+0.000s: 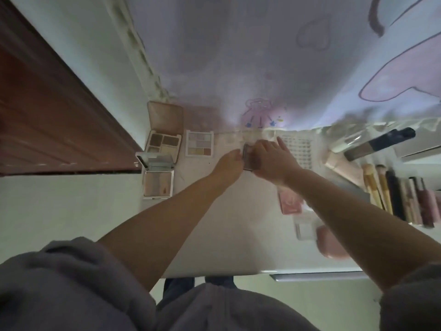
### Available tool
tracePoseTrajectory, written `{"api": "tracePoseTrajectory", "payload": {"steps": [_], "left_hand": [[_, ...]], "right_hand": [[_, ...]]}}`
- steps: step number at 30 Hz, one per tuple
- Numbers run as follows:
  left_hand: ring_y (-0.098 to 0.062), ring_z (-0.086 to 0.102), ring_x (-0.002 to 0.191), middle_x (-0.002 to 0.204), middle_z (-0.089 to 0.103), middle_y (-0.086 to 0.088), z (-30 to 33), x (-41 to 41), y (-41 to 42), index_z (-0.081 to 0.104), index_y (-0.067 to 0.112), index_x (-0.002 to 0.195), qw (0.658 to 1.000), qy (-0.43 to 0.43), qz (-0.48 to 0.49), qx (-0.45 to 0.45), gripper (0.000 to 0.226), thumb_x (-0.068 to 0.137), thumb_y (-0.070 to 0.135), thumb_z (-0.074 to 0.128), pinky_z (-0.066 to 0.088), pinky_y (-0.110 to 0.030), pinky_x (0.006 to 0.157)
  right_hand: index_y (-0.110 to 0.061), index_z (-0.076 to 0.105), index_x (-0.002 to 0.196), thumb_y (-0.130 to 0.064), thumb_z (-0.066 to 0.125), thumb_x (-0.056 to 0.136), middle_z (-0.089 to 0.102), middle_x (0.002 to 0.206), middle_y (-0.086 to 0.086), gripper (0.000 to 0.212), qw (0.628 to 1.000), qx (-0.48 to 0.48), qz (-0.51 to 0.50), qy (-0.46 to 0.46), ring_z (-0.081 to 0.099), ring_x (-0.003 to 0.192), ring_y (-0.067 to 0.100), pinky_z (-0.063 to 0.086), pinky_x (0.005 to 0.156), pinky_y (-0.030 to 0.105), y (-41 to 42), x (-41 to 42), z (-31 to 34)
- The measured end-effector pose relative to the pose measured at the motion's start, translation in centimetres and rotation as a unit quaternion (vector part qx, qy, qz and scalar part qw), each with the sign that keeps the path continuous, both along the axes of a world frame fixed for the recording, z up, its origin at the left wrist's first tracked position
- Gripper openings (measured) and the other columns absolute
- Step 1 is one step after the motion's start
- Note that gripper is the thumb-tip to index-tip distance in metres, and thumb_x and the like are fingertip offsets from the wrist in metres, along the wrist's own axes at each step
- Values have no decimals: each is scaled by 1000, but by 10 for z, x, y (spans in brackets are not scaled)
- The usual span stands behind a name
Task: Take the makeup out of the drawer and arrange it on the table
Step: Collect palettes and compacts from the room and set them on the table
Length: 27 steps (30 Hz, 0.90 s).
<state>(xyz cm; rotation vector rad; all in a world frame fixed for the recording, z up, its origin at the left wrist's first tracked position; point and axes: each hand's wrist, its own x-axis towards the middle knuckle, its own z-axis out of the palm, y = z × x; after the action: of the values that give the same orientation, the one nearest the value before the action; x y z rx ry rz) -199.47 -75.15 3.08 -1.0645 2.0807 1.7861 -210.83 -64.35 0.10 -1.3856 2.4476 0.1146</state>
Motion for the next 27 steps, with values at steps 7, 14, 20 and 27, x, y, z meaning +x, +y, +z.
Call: {"api": "tracePoseTrajectory", "payload": {"steps": [7,14,20,27], "left_hand": [[-26,61,90,105,63,-14,6,39,-6,56,10,121,870,57,169,460,49,95,48,38,52,-38,84],[-28,61,97,120,59,-18,14,85,-16,58,7,122,815,93,215,530,50,95,46,42,55,-39,85],[-33,66,96,113,63,-26,11,128,-26,66,2,115,777,92,186,594,59,80,48,56,57,-37,78],[-38,62,105,122,58,-28,0,141,-24,57,2,125,753,101,258,597,54,92,42,46,54,-39,88]], "right_hand": [[-17,50,118,-37,72,71,52,117,4,55,957,-201,-17,-209,46,105,20,37,85,27,0,29,38],[-25,52,108,-31,73,76,58,107,-9,39,917,-204,-47,-340,56,104,13,45,92,23,-10,61,70],[-13,65,104,-38,62,82,72,102,4,34,718,-187,-202,-640,67,98,20,55,80,24,-26,54,84],[-22,68,89,-16,60,90,70,86,-5,11,836,-218,-216,-455,63,79,9,49,62,12,-32,72,50]]}}
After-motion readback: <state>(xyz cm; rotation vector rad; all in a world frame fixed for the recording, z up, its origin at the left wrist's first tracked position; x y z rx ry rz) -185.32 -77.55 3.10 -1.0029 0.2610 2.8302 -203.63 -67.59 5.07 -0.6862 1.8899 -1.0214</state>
